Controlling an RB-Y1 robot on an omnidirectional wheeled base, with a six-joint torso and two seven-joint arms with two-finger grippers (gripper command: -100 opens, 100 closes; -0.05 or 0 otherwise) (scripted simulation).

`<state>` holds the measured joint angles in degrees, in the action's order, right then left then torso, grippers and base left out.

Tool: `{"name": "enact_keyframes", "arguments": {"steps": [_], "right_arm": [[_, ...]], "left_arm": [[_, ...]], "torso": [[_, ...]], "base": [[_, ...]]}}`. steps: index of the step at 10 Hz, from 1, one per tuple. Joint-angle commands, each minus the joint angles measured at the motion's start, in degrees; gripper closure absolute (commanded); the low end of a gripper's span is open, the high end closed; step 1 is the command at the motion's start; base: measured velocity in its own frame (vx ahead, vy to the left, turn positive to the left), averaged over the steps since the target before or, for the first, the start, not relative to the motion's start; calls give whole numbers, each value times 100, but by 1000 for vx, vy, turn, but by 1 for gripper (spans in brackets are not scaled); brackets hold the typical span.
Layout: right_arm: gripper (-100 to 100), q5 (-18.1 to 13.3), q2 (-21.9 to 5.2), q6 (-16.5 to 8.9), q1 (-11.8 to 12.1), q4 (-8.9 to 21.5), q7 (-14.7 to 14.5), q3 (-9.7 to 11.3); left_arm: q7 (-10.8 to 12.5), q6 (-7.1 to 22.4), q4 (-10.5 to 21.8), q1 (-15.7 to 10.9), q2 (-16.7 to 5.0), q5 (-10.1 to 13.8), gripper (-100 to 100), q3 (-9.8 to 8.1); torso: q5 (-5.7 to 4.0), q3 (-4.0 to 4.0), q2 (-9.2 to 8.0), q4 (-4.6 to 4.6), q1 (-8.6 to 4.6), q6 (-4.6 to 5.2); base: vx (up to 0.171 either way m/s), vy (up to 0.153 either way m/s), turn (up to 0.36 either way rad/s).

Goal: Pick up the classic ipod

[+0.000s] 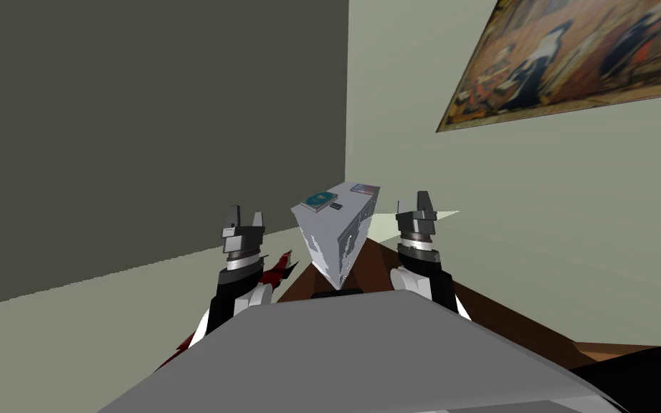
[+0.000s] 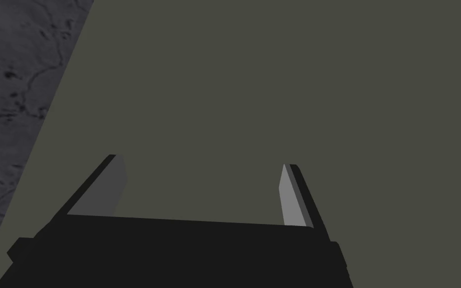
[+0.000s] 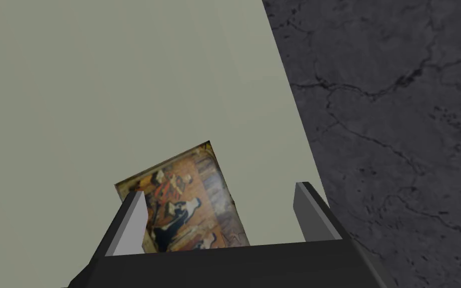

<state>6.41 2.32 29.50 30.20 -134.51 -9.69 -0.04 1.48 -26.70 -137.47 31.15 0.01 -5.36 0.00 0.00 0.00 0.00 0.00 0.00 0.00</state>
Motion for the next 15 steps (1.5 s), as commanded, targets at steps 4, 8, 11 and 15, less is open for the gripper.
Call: {"name": "enact_keyframes", "arguments": {"steps": [4,8,11,15], "right_arm": [[-100,-39,-737,28,-9,181,6,160],[-100,-78,-1345,54,-11,367,20,320],[-100,-126,-1873,83,-6,601,50,520],[-100,-153,-2453,100,1,733,73,633]], "left_arm": [[0,0,0,-1,0,0,0,0],[0,0,0,-1,0,0,0,0],[0,0,0,0,0,0,0,0],[0,0,0,0,0,0,0,0]], "torso": [[-5,14,-25,-5,-23,0],[-3,10,-17,-4,-13,0],[-3,10,-17,-4,-14,1],[-3,10,-17,-4,-11,1]], "base": [[-51,-38,26],[-43,-31,36],[-50,-32,57],[-42,-22,42]]}}
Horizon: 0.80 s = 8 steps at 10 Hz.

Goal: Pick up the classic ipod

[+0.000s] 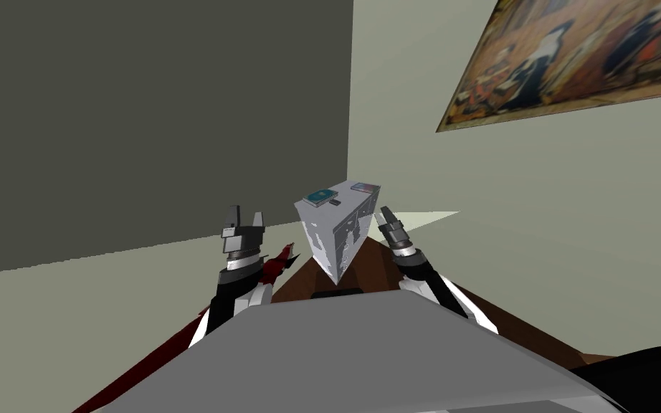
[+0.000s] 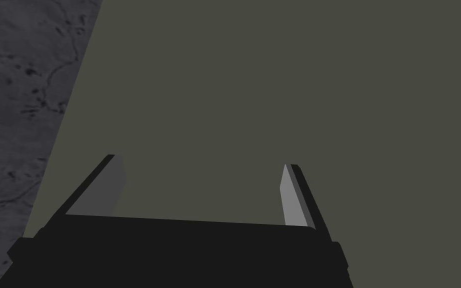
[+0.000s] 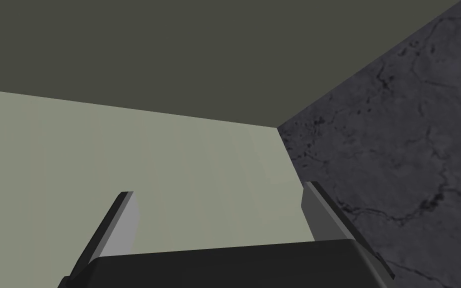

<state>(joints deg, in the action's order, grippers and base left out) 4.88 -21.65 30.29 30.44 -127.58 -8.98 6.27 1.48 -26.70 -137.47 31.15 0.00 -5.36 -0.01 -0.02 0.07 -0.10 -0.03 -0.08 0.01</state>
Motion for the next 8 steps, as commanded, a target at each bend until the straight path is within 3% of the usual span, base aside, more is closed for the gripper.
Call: {"name": "enact_keyframes", "arguments": {"steps": [1,5,6,8], "right_arm": [[-100,-28,-286,39,-13,180,30,122],[-100,-57,-900,59,2,327,64,249],[-100,-87,-1098,81,20,481,105,381],[-100,-87,-1349,81,20,481,105,381]], "left_arm": [[0,0,0,0,0,0,0,0],[0,0,0,0,0,0,0,0],[0,0,0,0,0,0,0,0],[0,0,0,0,0,0,0,0]], "torso": [[0,0,0,0,0,0],[-1,3,-6,-1,-4,0],[0,0,0,0,1,1],[0,-1,1,0,0,0]], "base": [[-36,-17,101],[-38,-19,54],[-31,-10,120],[-21,-10,35]]}}
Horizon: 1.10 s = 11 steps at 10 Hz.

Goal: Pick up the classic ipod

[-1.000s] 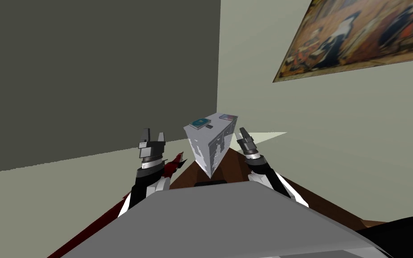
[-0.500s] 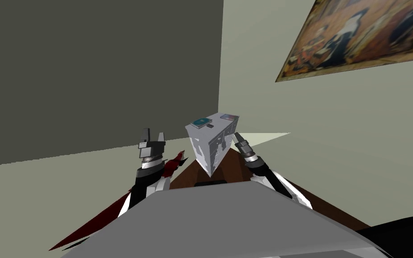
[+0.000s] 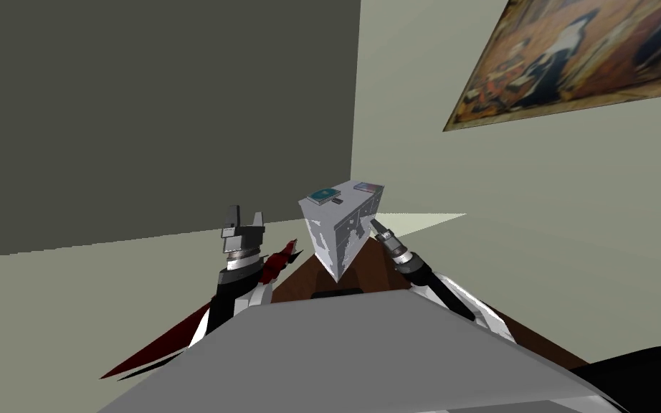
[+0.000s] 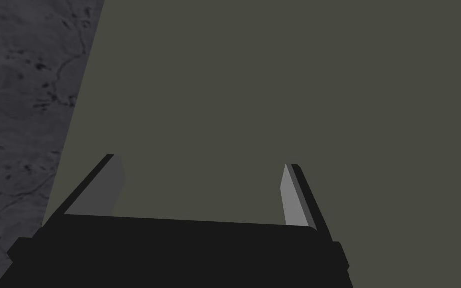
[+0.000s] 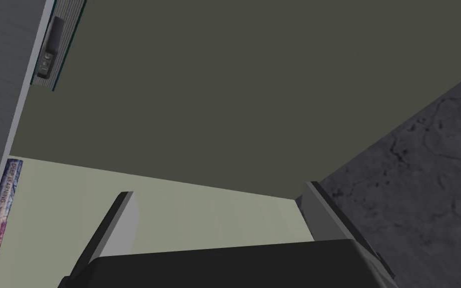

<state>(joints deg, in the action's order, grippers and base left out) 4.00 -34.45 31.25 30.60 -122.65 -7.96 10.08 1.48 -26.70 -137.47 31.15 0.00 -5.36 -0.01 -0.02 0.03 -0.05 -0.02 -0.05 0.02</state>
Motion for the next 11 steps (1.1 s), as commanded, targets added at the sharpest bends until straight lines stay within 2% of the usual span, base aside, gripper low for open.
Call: {"name": "enact_keyframes", "arguments": {"steps": [1,3,4,6,7,9,10,11], "right_arm": [[-100,-29,-286,11,23,148,52,136],[-100,-29,-534,11,23,148,52,136],[-100,-60,-759,42,43,313,108,277],[-100,-60,-1014,42,43,313,108,277],[-100,-90,-1240,80,63,485,171,421],[-100,-90,-1507,80,63,485,171,421],[-100,-121,-1719,123,82,661,241,567],[-100,-121,-1917,123,82,661,241,567]], "left_arm": [[0,0,0,0,0,0,0,0],[0,0,0,0,0,0,0,0],[0,0,0,0,0,0,0,0],[0,0,0,0,0,0,0,0],[0,0,0,0,0,0,0,0],[0,0,0,0,0,0,0,0],[0,0,0,0,0,0,0,0],[0,0,0,-1,0,0,0,0]], "torso": [[0,0,0,0,0,0],[0,2,-4,-1,-1,-1],[0,0,0,0,1,0],[0,1,-2,0,0,0],[0,-1,1,0,1,1],[0,0,0,0,1,0],[0,-1,2,0,2,1],[1,-1,0,0,3,-4]], "base": [[-30,-4,122],[-23,-7,35],[-28,-5,136],[-20,-5,37],[-22,2,151],[-18,-3,38],[-24,5,185],[-23,-1,75]]}}
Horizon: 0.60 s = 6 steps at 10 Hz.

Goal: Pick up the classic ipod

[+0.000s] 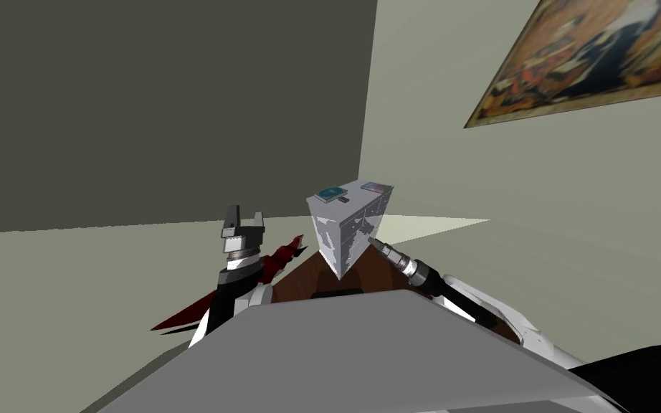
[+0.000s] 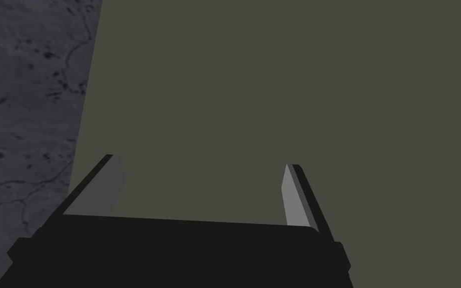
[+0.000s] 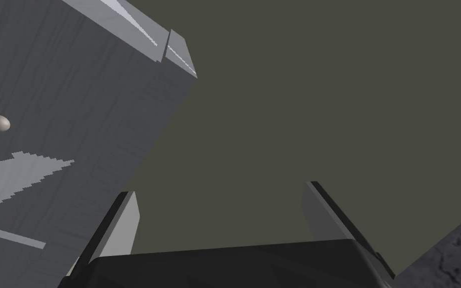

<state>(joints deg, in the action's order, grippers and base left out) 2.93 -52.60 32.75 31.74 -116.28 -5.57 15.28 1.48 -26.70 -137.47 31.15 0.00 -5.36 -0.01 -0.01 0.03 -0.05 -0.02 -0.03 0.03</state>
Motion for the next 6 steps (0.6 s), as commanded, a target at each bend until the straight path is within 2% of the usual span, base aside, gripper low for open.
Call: {"name": "enact_keyframes", "arguments": {"steps": [1,2,4,5,6], "right_arm": [[-100,-15,-195,-27,-32,24,2,48],[-100,-45,-413,23,-15,205,80,195],[-100,-45,-706,23,-15,205,80,195],[-100,-75,-913,79,1,389,166,344],[-100,-75,-1044,79,1,389,166,344]], "left_arm": [[0,0,0,0,0,0,0,0],[0,0,0,0,0,0,0,0],[0,0,0,0,0,0,0,0],[0,0,0,0,0,0,0,0],[0,0,0,-1,0,0,0,0]], "torso": [[0,0,0,0,0,0],[0,-1,3,0,1,0],[1,-1,1,0,2,0],[0,-2,4,1,2,0],[0,-2,4,1,4,-4]], "base": [[-10,-1,-37],[-20,8,177],[-15,2,30],[-17,10,141],[-15,8,106]]}}
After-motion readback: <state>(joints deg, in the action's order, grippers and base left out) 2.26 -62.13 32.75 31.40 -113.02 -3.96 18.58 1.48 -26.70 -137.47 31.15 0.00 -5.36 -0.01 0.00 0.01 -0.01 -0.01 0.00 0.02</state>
